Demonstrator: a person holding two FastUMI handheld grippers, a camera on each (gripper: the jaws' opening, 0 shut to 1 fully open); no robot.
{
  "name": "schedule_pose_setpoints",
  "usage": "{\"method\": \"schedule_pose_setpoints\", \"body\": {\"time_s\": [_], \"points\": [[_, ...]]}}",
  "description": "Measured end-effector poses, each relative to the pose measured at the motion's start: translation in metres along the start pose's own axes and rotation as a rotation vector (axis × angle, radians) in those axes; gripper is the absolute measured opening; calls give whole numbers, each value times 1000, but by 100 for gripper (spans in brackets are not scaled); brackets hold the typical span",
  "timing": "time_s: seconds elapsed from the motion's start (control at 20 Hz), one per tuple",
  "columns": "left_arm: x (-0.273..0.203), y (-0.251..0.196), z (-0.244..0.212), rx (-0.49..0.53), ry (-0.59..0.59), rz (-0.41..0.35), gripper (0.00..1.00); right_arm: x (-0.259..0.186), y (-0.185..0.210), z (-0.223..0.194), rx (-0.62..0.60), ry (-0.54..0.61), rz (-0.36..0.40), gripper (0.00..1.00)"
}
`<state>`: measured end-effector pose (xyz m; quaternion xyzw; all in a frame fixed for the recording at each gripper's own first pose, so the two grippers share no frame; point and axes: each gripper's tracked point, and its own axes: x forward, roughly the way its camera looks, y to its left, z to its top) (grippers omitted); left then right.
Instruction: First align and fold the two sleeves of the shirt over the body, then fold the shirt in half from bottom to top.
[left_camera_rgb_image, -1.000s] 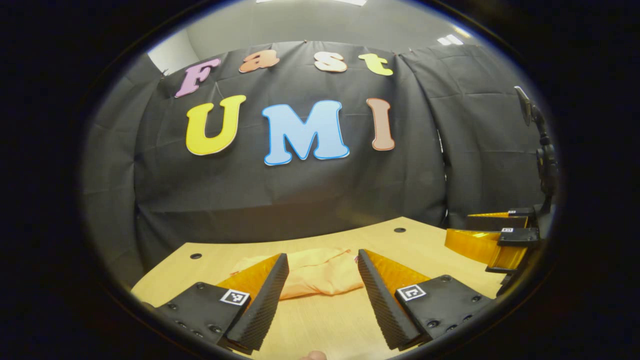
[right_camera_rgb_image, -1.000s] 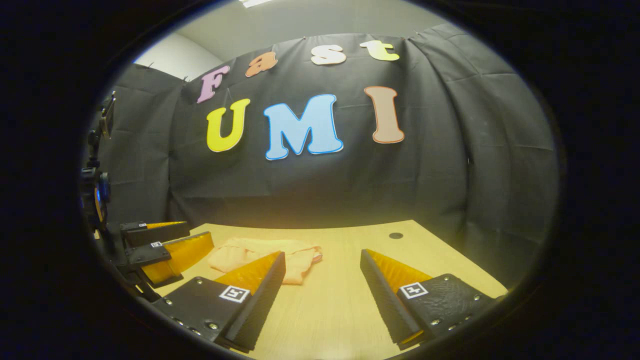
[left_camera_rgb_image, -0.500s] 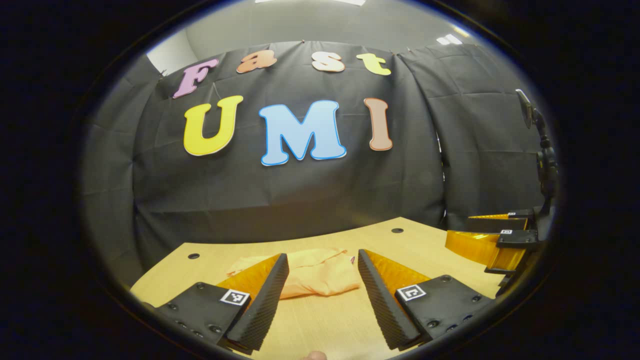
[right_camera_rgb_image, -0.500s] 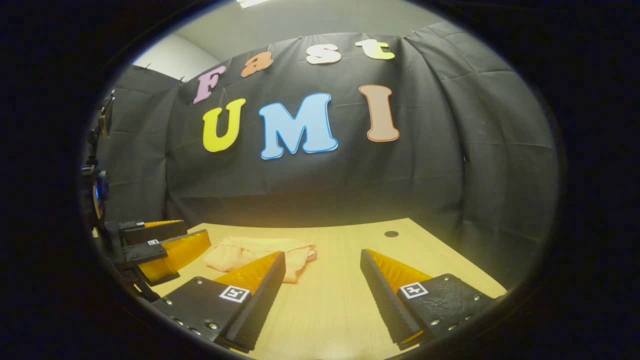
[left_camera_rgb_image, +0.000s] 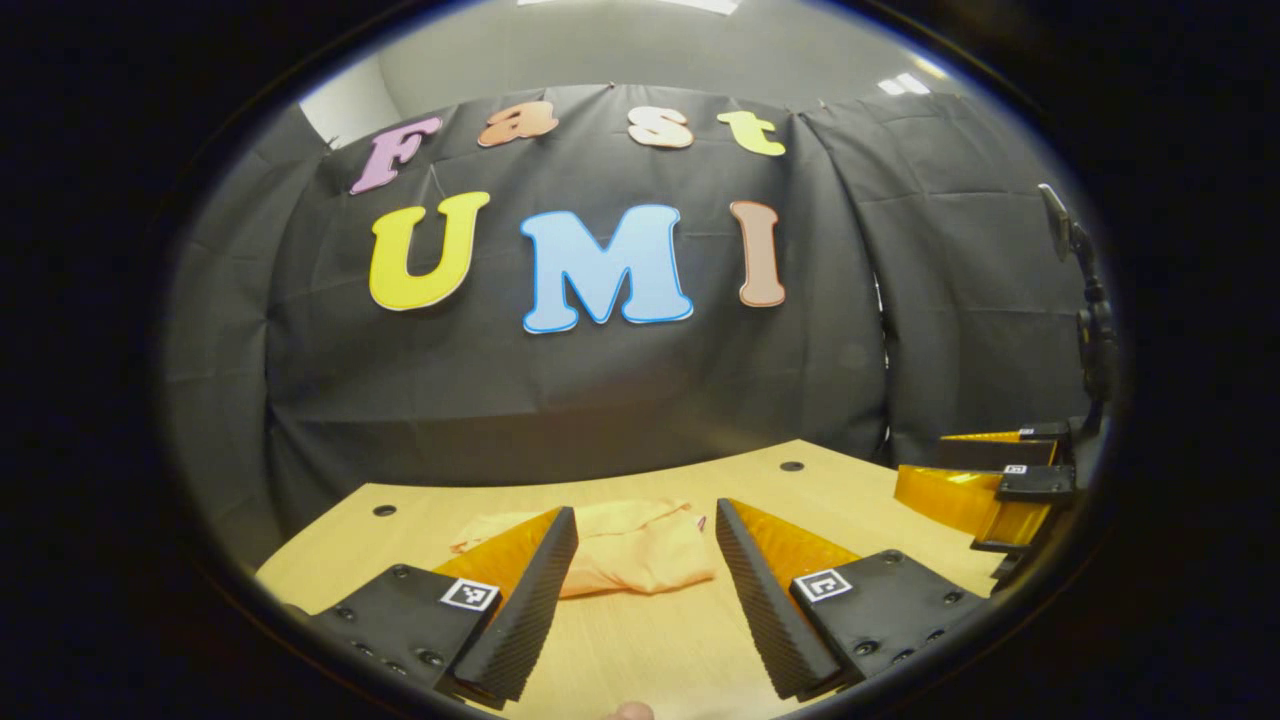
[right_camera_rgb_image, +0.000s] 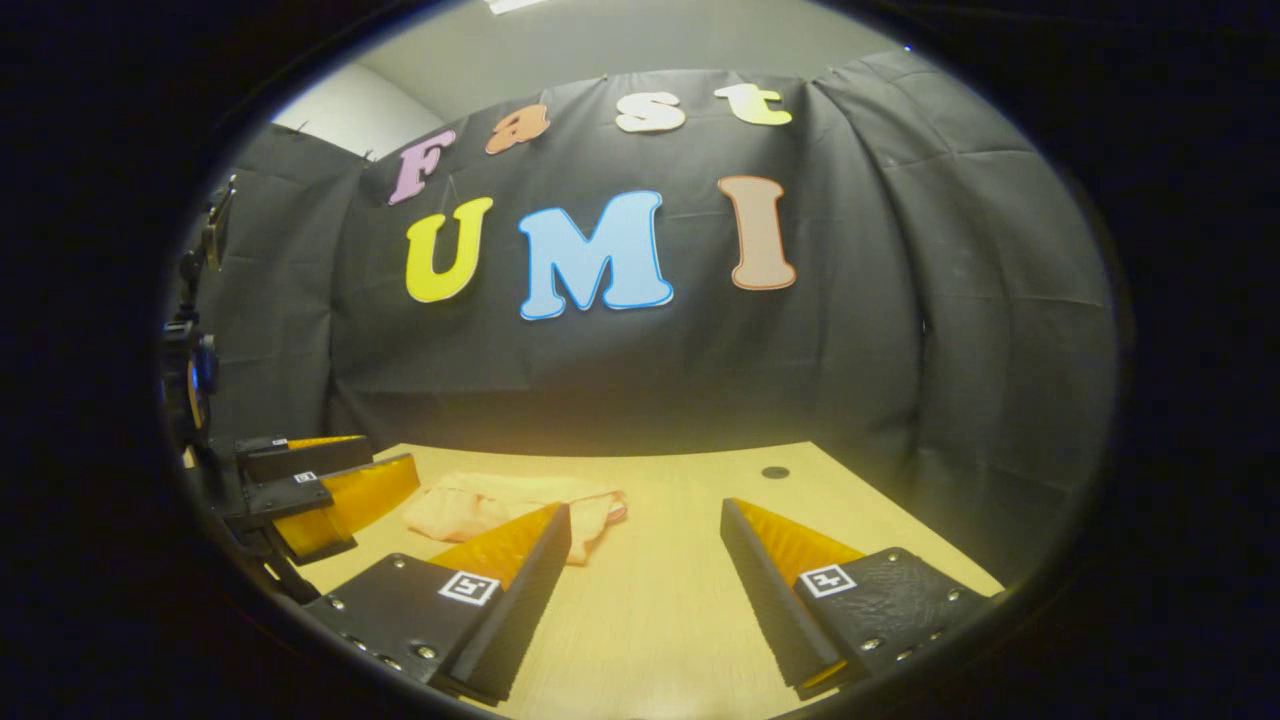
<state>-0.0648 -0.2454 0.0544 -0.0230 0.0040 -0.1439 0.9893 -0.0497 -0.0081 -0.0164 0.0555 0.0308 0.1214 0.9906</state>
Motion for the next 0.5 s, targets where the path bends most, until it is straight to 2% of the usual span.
{"method": "schedule_pose_setpoints", "body": {"time_s": [0.5], "points": [[-15, 22, 11, 5, -25, 39, 96, 8, 4, 4, -13, -6, 9, 93]]}}
